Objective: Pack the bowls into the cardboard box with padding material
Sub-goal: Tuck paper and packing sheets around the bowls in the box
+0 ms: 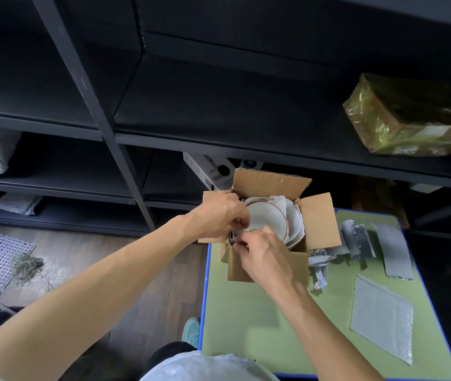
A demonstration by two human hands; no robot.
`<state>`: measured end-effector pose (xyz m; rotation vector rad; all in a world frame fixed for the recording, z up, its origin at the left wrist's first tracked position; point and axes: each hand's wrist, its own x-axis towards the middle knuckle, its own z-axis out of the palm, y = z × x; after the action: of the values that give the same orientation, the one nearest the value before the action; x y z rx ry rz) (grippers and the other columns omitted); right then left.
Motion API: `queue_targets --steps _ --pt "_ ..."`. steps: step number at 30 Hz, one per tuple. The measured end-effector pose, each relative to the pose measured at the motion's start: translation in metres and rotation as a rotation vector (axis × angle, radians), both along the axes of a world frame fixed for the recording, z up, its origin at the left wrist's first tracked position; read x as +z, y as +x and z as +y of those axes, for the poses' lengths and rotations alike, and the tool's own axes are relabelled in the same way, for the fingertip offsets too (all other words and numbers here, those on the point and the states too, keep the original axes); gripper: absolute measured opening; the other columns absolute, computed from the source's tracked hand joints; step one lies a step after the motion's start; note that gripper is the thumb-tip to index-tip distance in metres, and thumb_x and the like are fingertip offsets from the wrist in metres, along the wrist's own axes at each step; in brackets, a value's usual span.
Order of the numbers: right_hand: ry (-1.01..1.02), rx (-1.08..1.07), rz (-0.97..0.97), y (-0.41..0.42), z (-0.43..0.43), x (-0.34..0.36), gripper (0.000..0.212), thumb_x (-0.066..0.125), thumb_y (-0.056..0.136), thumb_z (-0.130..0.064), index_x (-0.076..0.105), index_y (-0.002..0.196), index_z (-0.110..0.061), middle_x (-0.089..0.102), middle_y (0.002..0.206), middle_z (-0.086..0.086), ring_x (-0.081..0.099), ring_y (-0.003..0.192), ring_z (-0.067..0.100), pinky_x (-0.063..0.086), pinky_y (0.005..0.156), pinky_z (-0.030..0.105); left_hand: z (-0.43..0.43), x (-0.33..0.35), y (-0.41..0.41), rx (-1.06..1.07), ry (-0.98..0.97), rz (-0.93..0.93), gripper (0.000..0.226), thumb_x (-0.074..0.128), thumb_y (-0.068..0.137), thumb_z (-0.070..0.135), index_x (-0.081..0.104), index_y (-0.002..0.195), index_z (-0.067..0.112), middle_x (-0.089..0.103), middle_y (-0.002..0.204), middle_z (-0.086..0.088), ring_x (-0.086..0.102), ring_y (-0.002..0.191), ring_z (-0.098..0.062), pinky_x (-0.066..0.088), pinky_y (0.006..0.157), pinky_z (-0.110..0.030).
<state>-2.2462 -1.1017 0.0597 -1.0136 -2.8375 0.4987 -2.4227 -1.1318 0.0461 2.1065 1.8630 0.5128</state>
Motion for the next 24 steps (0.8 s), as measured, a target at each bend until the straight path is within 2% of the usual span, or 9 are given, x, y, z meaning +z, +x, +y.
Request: queue_targets --steps 3,7,10,13,16,19,22,24 --pt "0.037 0.023 -0.015 0.0 0.0 0.002 0.02 0.057 0.096 -0.03 0.075 0.096 -0.021 0.071 0.082 -0.003 0.052 0.087 0.022 0.043 0.066 0.035 -0.003 -0.001 -0.001 0.04 0.042 -0.064 0.015 0.067 0.083 0.013 0.075 0.092 0.022 0.069 0.087 0.01 0.054 0.085 -0.018 0.048 0.077 -0.045" --pt "0.096 0.032 0.074 0.006 0.0 0.002 0.019 0.057 0.091 -0.031 0.073 0.095 -0.024 0.07 0.076 -0.004 0.054 0.078 0.024 0.045 0.062 0.036 -0.013 0.003 -0.01 0.15 0.145 -0.107 0.023 0.065 0.087 0.005 0.075 0.101 0.021 0.067 0.095 0.008 0.052 0.09 -0.015 0.045 0.082 -0.032" --pt "0.113 0.113 0.05 0.006 -0.007 -0.003 0.024 0.055 0.089 -0.035 0.076 0.093 -0.023 0.071 0.079 -0.007 0.052 0.078 0.023 0.046 0.063 0.035 -0.02 0.005 -0.014 0.147 0.166 -0.104 0.017 0.067 0.09 0.012 0.076 0.102 0.019 0.067 0.097 0.005 0.05 0.088 -0.015 0.042 0.082 -0.026" --pt "0.142 0.111 0.029 0.004 -0.009 -0.005 0.021 0.059 0.087 -0.034 0.075 0.083 -0.021 0.069 0.072 -0.006 0.05 0.077 0.023 0.04 0.059 0.033 -0.024 0.005 -0.006 0.075 0.171 -0.05 0.013 0.066 0.094 0.024 0.077 0.1 0.019 0.069 0.096 0.005 0.045 0.09 -0.009 0.035 0.084 -0.018" --pt "0.133 0.107 0.027 0.005 -0.009 -0.005 0.018 0.062 0.087 -0.032 0.074 0.081 -0.02 0.069 0.071 -0.004 0.05 0.076 0.024 0.034 0.059 0.031 -0.025 0.002 0.003 0.05 0.171 -0.013 0.016 0.064 0.093 0.026 0.079 0.095 0.021 0.069 0.092 0.004 0.048 0.084 -0.011 0.035 0.08 -0.022" --pt "0.119 0.125 0.017 0.007 -0.008 -0.007 0.021 0.059 0.089 -0.034 0.074 0.087 -0.02 0.07 0.076 -0.005 0.049 0.078 0.024 0.04 0.061 0.034 -0.025 0.003 0.006 0.086 0.12 -0.029 0.018 0.062 0.095 0.028 0.079 0.096 0.022 0.069 0.092 0.006 0.048 0.081 -0.011 0.038 0.084 -0.026" --pt "0.099 0.109 0.05 0.013 -0.008 -0.005 0.028 0.049 0.091 -0.033 0.074 0.093 -0.02 0.069 0.078 -0.006 0.049 0.079 0.022 0.044 0.064 0.036 -0.027 0.007 0.007 0.109 0.139 -0.055 0.014 0.065 0.093 0.023 0.078 0.094 0.019 0.071 0.091 0.007 0.044 0.083 -0.007 0.03 0.084 -0.015" --pt "0.087 0.072 0.075 0.019 -0.004 -0.003 0.02 0.053 0.093 -0.027 0.072 0.095 -0.021 0.066 0.081 -0.008 0.049 0.081 0.021 0.047 0.067 0.035 -0.031 0.009 0.007 0.15 0.154 -0.091 0.012 0.066 0.092 0.018 0.078 0.092 0.016 0.071 0.093 0.007 0.045 0.087 -0.007 0.025 0.084 -0.007"
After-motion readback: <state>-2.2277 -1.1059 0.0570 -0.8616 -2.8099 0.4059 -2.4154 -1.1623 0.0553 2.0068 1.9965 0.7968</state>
